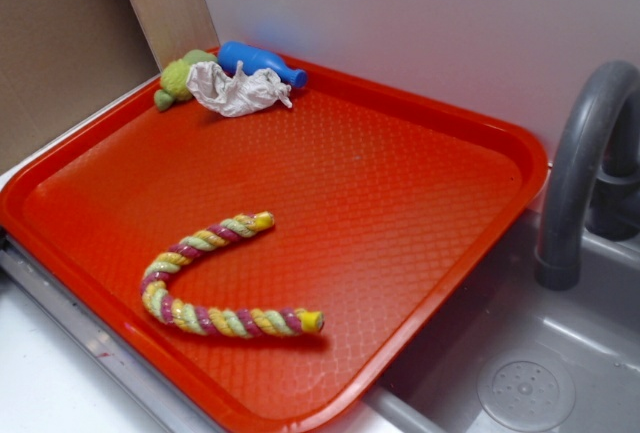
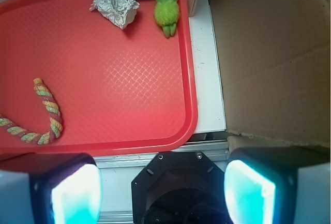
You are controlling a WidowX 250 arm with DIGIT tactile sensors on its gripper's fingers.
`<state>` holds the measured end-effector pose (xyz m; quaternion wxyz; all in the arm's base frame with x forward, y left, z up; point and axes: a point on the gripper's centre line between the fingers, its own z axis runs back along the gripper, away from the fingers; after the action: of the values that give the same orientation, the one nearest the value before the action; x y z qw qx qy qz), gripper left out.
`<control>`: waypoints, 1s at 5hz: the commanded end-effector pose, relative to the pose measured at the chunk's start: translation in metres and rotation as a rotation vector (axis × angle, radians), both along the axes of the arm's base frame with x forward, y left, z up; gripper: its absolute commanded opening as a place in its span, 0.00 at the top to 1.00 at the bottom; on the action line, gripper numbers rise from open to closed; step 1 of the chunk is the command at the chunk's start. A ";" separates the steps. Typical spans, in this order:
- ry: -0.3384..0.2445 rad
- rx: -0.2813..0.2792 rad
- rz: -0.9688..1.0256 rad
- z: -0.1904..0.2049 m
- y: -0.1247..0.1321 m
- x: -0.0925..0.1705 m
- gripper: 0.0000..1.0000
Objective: Grab the multicolored rope.
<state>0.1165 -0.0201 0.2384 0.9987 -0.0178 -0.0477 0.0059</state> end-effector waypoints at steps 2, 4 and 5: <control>0.005 -0.008 -0.097 -0.006 -0.046 0.019 0.00; -0.004 -0.004 -0.200 -0.024 -0.107 0.028 0.00; 0.046 -0.012 -0.224 -0.054 -0.126 0.034 0.00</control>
<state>0.1537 -0.1430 0.1760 0.9945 -0.0199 -0.0092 -0.1020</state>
